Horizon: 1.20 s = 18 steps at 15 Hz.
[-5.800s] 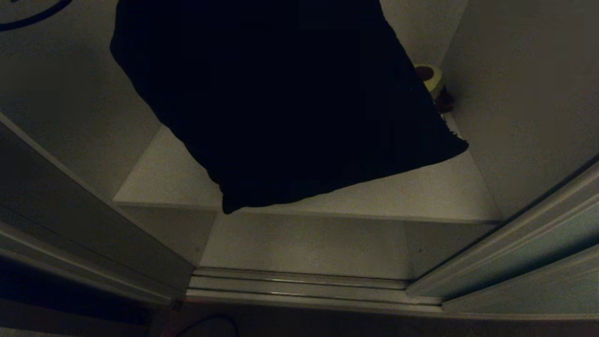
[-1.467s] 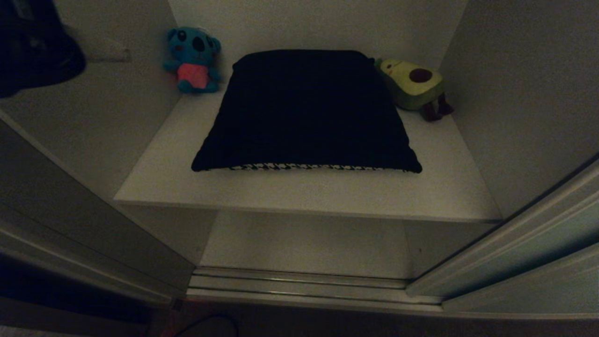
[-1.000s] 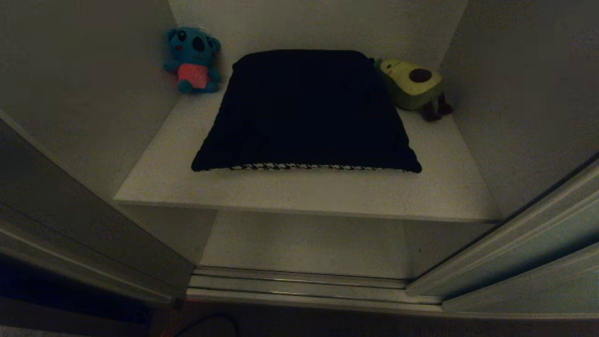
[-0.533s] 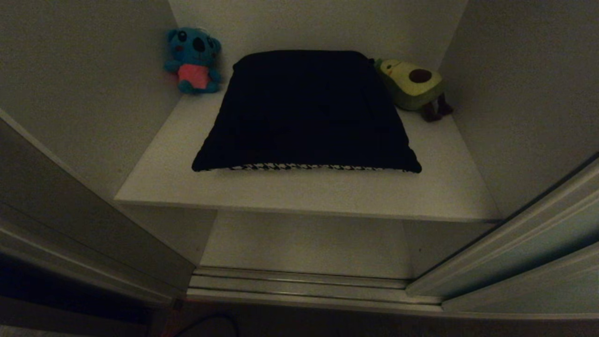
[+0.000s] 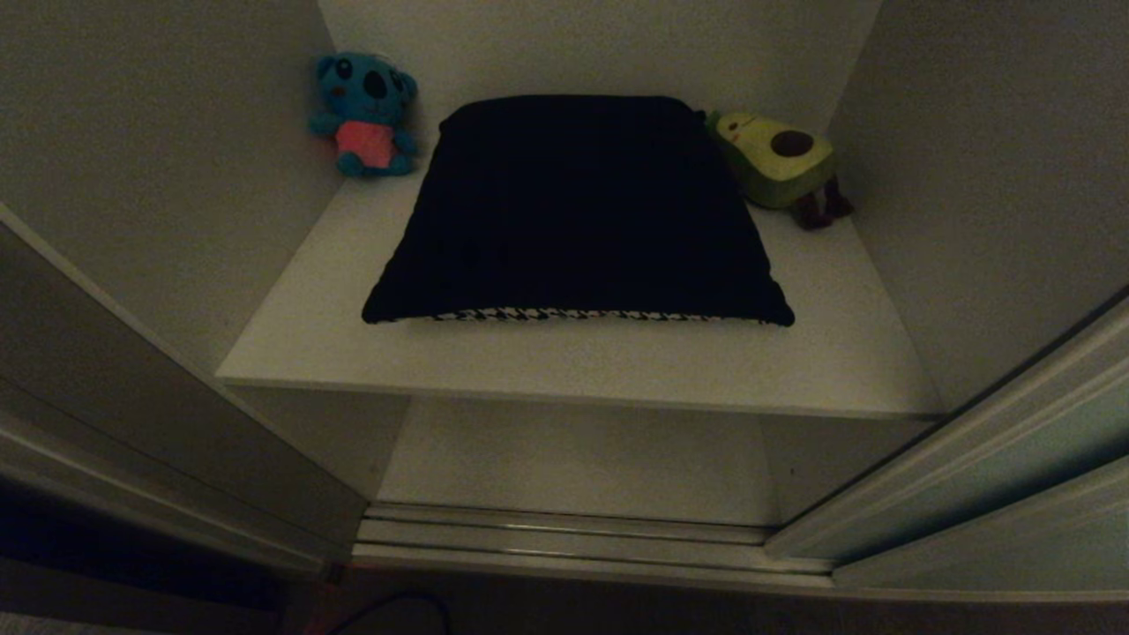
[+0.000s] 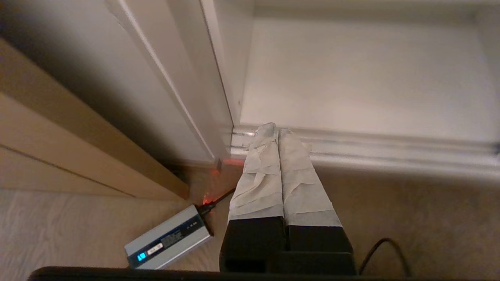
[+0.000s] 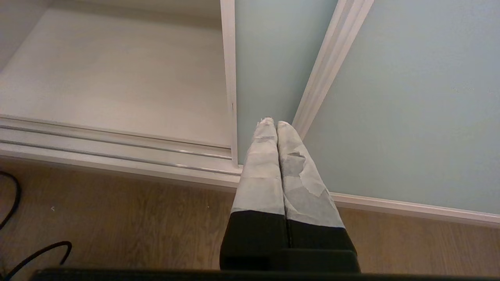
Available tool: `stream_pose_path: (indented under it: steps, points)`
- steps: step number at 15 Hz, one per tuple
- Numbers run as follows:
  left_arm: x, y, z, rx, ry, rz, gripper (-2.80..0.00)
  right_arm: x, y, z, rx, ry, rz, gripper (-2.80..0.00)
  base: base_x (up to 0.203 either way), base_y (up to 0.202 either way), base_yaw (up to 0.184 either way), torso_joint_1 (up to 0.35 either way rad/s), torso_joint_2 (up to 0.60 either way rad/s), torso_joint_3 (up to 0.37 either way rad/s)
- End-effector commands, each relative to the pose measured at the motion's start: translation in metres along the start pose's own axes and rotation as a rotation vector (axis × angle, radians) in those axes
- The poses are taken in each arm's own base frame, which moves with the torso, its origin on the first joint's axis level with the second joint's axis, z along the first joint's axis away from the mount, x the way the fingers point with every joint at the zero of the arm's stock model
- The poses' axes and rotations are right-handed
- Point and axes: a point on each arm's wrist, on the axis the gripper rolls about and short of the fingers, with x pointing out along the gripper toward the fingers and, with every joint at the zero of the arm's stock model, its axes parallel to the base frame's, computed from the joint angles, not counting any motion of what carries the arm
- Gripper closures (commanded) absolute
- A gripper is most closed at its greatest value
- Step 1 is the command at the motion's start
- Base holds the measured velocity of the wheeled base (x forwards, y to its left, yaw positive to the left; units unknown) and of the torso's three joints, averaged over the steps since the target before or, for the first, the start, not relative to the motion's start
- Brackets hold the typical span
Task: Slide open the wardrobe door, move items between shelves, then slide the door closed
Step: Close the door
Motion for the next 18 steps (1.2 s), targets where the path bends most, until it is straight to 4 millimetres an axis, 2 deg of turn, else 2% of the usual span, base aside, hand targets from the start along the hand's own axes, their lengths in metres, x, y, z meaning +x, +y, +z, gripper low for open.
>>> stream_pose_path:
  steps: [1,3,18]
  points:
    - [0.017,-0.001,-0.029,0.026,-0.011,-0.006,0.0,0.0,0.0,-0.001,0.0,0.005,0.001,0.0,0.0,0.0,0.0,0.0,0.0,0.0]
    - [0.026,-0.002,-0.046,0.042,-0.02,-0.015,0.0,0.0,0.0,-0.001,0.0,0.005,0.002,0.0,0.0,0.0,0.0,0.0,0.0,0.0]
    - [0.025,-0.003,-0.044,0.04,-0.012,-0.025,0.0,0.0,0.0,-0.001,-0.017,0.004,0.002,0.0,0.0,0.0,0.0,0.0,0.0,0.0]
